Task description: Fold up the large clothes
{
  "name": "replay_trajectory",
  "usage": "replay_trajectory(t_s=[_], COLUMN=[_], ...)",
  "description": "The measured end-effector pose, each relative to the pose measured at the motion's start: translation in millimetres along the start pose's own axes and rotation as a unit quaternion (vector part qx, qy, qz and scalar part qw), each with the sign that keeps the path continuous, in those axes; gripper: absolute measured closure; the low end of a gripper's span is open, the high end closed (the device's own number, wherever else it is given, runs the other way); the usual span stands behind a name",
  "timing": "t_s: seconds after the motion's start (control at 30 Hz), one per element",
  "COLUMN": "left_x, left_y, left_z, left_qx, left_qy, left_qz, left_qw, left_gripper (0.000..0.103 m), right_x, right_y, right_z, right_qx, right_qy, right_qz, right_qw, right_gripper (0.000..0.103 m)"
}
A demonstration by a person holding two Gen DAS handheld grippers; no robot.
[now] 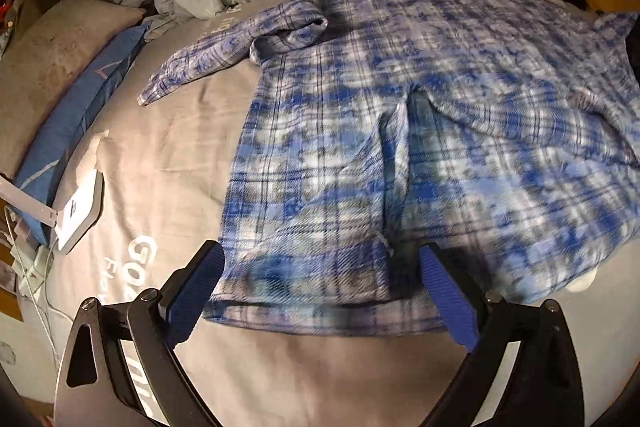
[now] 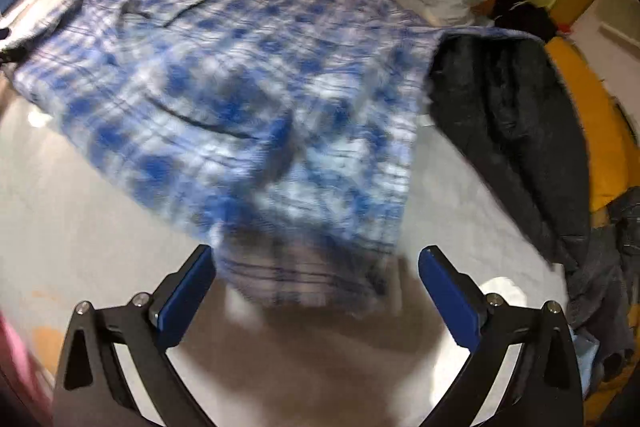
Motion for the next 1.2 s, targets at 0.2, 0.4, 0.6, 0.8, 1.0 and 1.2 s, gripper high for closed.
replay_trajectory(t_s=[0.2, 0.4, 0.6, 0.8, 1.0, 1.2], left_x=[-10.8, -16.4, -24.4, -30.9, -41.2, -32.8], left_y=[-10.0, -19.3, -14.8, -9.8, -6.1, -2.0], left_z=[9.9, 26.0, 10.2, -20.5, -33.2, -47.4], left_qx=[-0.027, -0.055, -0.028, 0.005, -0.042, -0.038], left_qy=[-0.011, 0.008, 0.052, 0.075, 0.162, 0.18], left_qz=[-0.03, -0.047, -0.044, -0.046, -0.027, -0.002], left_qw=[0.9991, 0.9973, 0.9973, 0.9961, 0.9856, 0.9829], left_gripper=[0.006, 0.006, 0.007, 0.016, 0.046, 0.053], right_x=[-20.5, -24.0, -46.0, -5.9, 24.5, 44.1], right_y=[-27.8, -33.3, -44.4, -46.8, -57.4, -83.6], right_z=[-53.4, -85.2, -27.0, 34.6, 73.5, 34.9], right_qx=[0.075, 0.179, 0.096, 0.028, 0.114, 0.162], right_qy=[0.107, 0.052, -0.068, -0.111, -0.273, -0.141], right_qz=[-0.096, -0.127, -0.16, -0.098, -0.07, -0.104], right_qw=[0.987, 0.974, 0.98, 0.989, 0.953, 0.971], right_gripper=[0.002, 0.038, 0.038, 0.068, 0.078, 0.082])
Point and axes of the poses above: each gripper's, at about its wrist camera, not at the fingertips, and x roughly the way its jaws point, z to its left, y to its underside, the point moved 9 cm from there along x, roughly the way its jaws point, and after that the axes turned 15 degrees about -y, right-handed, at the moved point
